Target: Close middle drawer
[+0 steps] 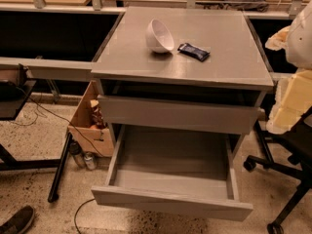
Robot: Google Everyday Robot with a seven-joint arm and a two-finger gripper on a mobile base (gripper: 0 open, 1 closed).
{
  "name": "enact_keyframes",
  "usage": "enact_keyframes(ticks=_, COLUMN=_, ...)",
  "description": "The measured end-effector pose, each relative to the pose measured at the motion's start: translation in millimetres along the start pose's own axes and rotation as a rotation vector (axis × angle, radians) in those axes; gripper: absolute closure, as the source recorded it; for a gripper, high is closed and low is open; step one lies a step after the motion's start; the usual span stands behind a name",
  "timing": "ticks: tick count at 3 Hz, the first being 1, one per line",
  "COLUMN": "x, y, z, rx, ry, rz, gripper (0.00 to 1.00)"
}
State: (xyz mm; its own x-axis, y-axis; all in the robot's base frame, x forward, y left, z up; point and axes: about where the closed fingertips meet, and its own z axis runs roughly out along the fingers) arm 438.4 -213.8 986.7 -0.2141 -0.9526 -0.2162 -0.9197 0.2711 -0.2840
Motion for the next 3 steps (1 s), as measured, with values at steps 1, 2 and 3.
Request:
enact_keyframes(ticks=1, x=0.0, y=0.0, z=0.0, rx=0.0, ry=0.0, rz=0.0, gripper=0.0)
enact_keyframes(ticks=2, x=-1.3, y=13.4, z=12.5, rx=-0.017, ry=0.005, rz=-0.033, gripper=0.0)
enact_keyframes(ticks=3, x=-9.0, y=42.6, z=49.9, rx=-0.067, ry=-0.036, rz=-0.075, gripper=0.0)
